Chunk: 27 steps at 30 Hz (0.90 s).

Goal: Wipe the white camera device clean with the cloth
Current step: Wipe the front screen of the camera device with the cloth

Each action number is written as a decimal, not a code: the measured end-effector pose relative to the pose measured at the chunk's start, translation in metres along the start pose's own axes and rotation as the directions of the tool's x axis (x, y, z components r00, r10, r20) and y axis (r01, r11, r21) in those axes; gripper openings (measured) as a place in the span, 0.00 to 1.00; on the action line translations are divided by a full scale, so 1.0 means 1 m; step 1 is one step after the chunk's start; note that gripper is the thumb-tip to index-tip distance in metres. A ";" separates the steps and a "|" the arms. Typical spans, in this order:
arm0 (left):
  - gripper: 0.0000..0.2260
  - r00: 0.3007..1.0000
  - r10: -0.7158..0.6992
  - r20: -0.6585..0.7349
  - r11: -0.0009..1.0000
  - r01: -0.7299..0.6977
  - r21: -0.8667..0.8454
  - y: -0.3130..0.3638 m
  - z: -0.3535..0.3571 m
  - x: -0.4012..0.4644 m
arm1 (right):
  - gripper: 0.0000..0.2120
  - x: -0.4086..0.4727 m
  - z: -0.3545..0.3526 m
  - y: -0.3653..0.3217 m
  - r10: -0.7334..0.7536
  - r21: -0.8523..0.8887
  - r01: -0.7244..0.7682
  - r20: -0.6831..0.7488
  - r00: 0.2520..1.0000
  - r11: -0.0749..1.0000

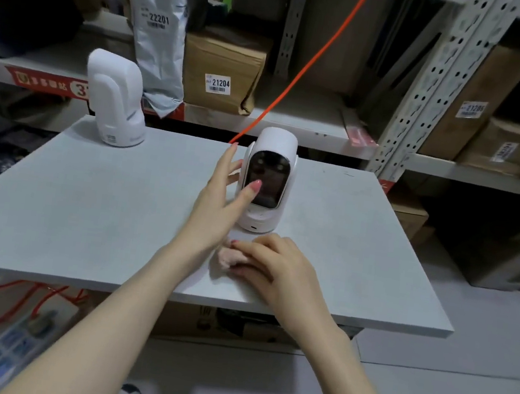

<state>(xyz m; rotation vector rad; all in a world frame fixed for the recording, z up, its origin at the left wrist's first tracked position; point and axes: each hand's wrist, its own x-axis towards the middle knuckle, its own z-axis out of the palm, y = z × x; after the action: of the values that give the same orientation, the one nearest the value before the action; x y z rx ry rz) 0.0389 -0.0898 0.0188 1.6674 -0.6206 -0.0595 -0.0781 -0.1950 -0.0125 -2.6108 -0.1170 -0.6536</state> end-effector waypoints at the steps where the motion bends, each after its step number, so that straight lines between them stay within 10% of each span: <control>1: 0.33 1.000 -0.007 0.017 0.998 0.008 -0.056 0.004 0.002 0.002 | 0.14 0.001 -0.005 0.003 0.044 0.026 -0.043 -0.029 0.999 0.999; 10: 0.39 0.996 -0.002 0.092 0.991 0.015 -0.136 0.005 0.001 0.033 | 0.16 0.003 -0.032 0.029 0.289 0.289 -0.205 -0.288 0.913 0.935; 20: 0.32 0.998 0.038 0.046 0.995 -0.033 -0.094 0.012 -0.006 0.014 | 0.15 0.017 -0.034 0.000 0.044 0.149 0.031 -0.477 0.878 0.988; 27: 0.08 0.994 0.014 0.106 0.991 0.000 -0.133 0.021 -0.011 -0.005 | 0.14 0.025 -0.034 -0.015 -0.064 -0.039 0.051 -0.539 0.840 0.998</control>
<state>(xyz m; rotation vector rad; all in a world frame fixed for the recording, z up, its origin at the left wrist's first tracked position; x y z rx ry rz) 0.0309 -0.0795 0.0394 1.5407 -0.6886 -0.1826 -0.0731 -0.1974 0.0322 -2.3426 -0.0101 -1.3918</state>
